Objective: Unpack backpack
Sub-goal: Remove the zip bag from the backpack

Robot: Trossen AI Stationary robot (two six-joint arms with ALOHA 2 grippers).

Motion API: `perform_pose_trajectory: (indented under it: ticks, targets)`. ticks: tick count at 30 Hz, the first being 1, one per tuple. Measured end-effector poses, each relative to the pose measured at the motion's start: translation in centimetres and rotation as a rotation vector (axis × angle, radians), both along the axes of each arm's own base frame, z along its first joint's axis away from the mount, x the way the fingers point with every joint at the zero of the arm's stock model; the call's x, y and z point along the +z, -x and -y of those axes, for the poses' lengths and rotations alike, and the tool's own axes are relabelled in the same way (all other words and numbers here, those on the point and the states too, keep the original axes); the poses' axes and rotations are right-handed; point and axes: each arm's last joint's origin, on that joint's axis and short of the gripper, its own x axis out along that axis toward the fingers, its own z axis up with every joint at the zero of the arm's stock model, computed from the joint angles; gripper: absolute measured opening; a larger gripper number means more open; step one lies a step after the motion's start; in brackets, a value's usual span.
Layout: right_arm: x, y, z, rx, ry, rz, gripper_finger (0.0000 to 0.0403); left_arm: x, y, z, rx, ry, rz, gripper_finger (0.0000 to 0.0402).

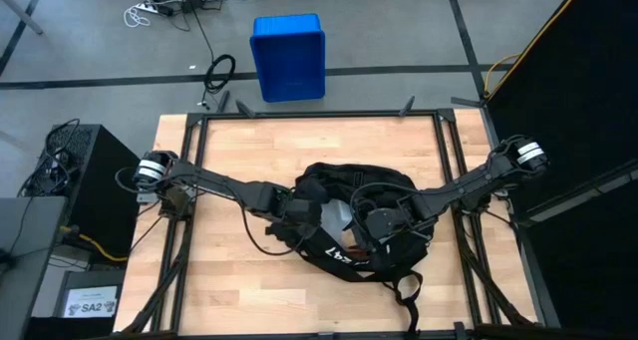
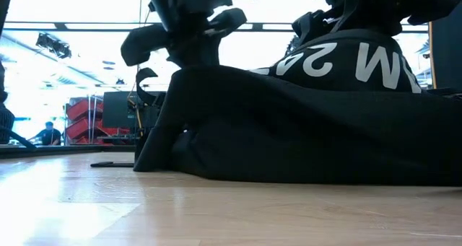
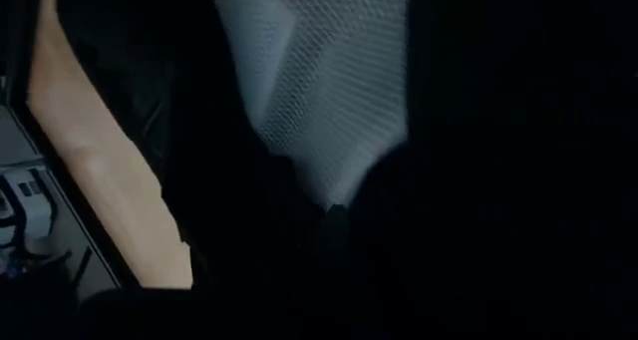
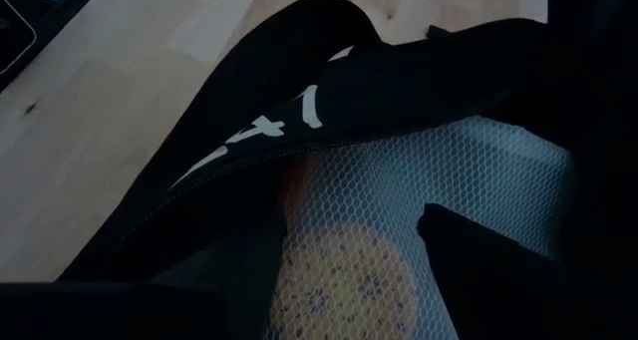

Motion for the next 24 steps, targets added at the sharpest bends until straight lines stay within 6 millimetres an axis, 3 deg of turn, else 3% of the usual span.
perform_pose_trajectory:
  ticks: [10,19,24]
  targets:
    - [0.0,-0.1,0.1,0.001,0.002,0.004,0.0203,-0.2,0.3,-0.2,0.009,-0.062,-0.027,0.0095]
    - [0.0,-0.1,0.1,0.000,0.002,0.004,0.0225,0.3,-0.6,-0.1,-0.164,-0.153,0.012,0.0164]
    - [0.0,-0.1,0.1,-0.001,0.001,0.004,0.0231,0.2,-0.6,-0.4,-0.177,-0.168,-0.010,0.0204]
